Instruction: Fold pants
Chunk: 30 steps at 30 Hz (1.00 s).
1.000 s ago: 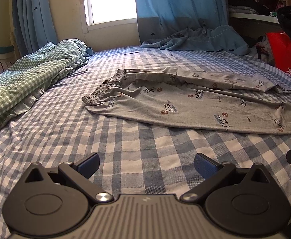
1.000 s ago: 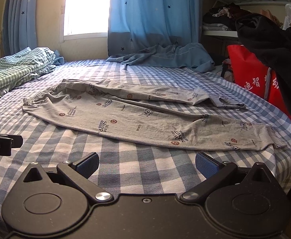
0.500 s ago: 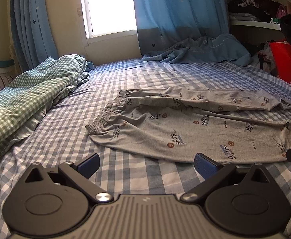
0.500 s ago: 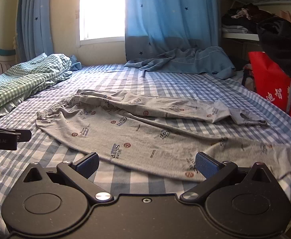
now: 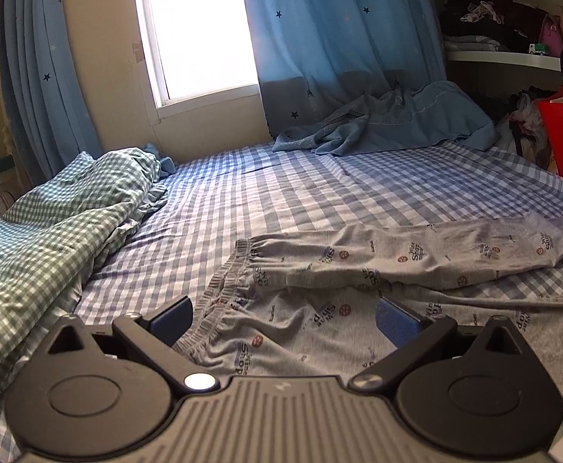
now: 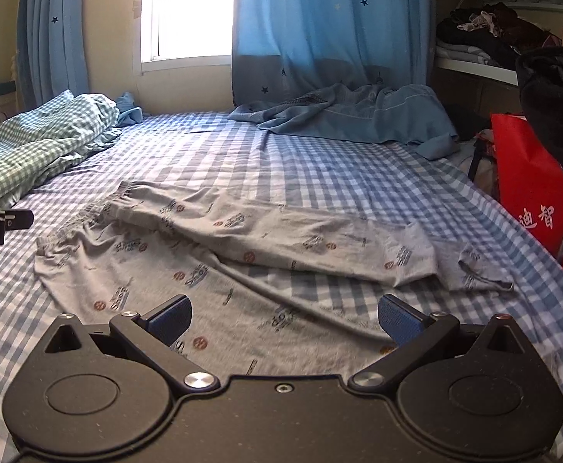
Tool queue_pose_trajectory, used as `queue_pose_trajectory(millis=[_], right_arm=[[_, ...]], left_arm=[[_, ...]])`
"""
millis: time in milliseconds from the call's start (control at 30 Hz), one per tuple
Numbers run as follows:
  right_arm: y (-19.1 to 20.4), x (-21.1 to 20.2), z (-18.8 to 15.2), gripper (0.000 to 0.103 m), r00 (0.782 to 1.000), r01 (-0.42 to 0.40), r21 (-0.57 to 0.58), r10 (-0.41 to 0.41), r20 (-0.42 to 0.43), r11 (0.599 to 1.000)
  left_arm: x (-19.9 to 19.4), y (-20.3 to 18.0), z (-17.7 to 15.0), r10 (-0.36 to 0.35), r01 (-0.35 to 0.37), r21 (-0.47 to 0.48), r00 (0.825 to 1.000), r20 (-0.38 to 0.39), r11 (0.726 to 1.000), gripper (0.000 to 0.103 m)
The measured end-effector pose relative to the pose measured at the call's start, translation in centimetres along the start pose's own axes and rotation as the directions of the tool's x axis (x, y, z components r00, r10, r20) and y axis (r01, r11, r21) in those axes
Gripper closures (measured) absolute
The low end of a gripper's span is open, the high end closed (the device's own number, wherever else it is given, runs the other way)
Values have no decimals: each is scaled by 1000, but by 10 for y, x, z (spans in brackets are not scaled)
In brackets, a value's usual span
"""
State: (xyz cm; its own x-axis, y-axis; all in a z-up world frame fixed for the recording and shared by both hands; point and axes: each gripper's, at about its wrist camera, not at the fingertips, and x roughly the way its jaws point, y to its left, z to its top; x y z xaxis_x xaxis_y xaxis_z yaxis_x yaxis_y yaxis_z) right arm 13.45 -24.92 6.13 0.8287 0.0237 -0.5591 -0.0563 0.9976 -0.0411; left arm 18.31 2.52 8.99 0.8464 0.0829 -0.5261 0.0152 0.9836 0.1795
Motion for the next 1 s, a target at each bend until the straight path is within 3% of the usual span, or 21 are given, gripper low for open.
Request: queue_pose_trajectory(millis=[233, 367, 500, 567, 733, 800, 867, 933, 1000], right_arm=[[-5, 28, 30, 1, 999, 23, -60, -21, 32, 998], [-12, 54, 46, 0, 999, -10, -75, 13, 42, 997], [-28, 93, 67, 0, 987, -119, -87, 127, 101, 989], [-39, 120, 81, 0, 971, -207, -96, 217, 103, 974], [-53, 207, 113, 0, 934, -342, -214, 356, 29, 915], [-51, 235, 117, 0, 927, -357, -288, 374, 6, 889], [-47, 266, 120, 0, 917, -393, -363, 387, -94, 845], [-45, 291, 121, 0, 905, -425, -374, 388, -172, 825], [-46, 312, 122, 0, 898, -437, -343, 380, -223, 831]], left_arm=[[51, 0, 41, -16, 15, 55, 1000, 24, 998, 0], [95, 0, 60, 2, -5, 115, 1000, 24, 993, 0], [145, 5, 80, 25, -30, 192, 999, 27, 981, 0], [174, 12, 90, -8, 5, 221, 1000, 12, 975, 0], [245, 27, 102, -82, 79, 296, 997, -1, 952, 0], [273, 27, 103, -134, 132, 368, 991, -20, 920, 0], [298, 27, 97, -170, 172, 427, 985, -44, 888, 0], [322, 27, 90, -182, 202, 442, 979, -87, 874, 0], [345, 29, 86, -179, 215, 435, 976, -123, 874, 0]])
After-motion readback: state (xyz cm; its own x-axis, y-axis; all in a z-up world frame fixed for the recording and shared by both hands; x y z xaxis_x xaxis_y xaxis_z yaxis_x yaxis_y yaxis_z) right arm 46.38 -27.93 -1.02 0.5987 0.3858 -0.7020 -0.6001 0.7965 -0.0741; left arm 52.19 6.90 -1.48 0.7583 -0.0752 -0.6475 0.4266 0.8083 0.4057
